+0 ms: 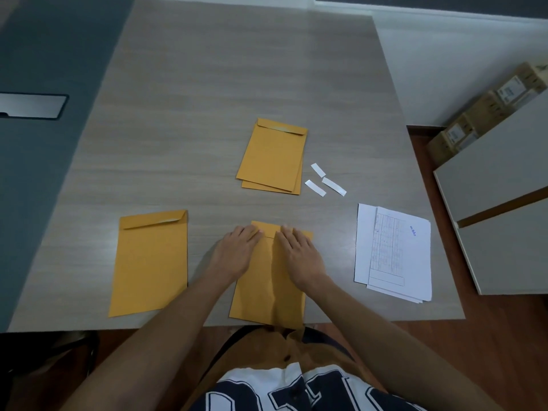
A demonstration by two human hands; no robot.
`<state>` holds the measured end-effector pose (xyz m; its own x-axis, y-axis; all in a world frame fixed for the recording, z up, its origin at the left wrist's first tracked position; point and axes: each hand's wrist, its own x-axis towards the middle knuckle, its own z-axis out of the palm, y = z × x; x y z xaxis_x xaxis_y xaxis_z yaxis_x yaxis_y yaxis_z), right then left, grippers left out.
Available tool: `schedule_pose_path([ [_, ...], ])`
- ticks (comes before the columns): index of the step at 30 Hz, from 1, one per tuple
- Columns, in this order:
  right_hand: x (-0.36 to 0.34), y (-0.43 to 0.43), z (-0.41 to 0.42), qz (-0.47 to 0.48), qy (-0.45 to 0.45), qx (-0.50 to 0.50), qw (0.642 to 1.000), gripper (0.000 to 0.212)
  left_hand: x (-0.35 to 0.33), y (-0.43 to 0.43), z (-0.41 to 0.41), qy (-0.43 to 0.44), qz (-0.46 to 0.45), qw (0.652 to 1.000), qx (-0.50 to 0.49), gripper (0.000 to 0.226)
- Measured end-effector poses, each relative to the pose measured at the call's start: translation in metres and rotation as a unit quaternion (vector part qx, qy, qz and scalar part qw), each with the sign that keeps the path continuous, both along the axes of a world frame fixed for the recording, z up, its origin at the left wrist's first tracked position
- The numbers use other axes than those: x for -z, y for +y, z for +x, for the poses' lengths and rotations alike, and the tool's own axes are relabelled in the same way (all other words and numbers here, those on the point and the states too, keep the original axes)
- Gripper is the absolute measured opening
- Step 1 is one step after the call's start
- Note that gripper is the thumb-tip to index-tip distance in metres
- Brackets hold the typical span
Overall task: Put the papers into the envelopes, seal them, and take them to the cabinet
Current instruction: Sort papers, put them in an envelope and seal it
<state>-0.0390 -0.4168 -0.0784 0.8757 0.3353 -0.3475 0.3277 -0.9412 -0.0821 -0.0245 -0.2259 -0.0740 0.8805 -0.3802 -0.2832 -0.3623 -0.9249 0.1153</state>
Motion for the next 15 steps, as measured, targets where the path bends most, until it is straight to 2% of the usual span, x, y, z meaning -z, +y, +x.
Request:
schedule_pose_path([
  [6, 0.002, -0.012, 0.003, -0.045, 0.028, -0.014, 0.998, 0.075, -0.002, 0.003, -0.003, -0.038, 0.08, 0.996, 0.031, 0.051],
  [12, -0.005, -0.047, -0.005, -0.083, 0.021, -0.016, 0.996, 0.079, 0.0, 0.003, -0.006, -0.046, 0.107, 0.993, 0.028, 0.052],
  [15, -0.008, -0.061, -0.009, -0.1, 0.024, -0.017, 0.995, 0.073, -0.003, -0.001, -0.006, -0.033, 0.118, 0.992, 0.013, 0.053],
])
